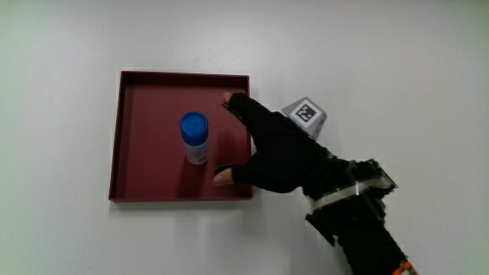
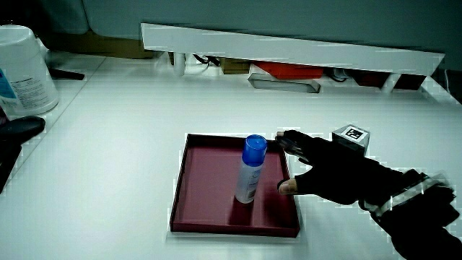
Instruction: Pick glue from plate
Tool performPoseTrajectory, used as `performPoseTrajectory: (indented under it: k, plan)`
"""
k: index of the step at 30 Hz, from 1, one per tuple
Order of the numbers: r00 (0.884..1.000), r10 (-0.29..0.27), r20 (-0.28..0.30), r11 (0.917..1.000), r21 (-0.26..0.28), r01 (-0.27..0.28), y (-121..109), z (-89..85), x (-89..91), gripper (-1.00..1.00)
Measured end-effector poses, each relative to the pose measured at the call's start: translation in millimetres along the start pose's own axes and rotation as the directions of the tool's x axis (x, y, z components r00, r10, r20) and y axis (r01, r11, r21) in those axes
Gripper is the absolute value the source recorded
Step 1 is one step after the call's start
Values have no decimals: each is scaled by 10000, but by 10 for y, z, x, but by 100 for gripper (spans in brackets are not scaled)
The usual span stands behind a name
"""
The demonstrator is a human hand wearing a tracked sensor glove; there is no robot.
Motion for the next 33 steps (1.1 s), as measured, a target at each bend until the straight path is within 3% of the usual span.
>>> performPoseTrajectory:
  k: [9,15,25,30,33]
  plan:
    - [9994,221,-273,9997,-73,-223,148,-88,81,0]
    - [9973,537,-507,9980,351,-520,157,-82,71,0]
    - [9910,1152,-681,9821,1575,-1033,143,-58,127,59]
    - [9881,1290,-842,9778,1767,-1126,157,-97,125,88]
    - [9849,1567,-729,9710,1937,-1401,164,-110,140,100]
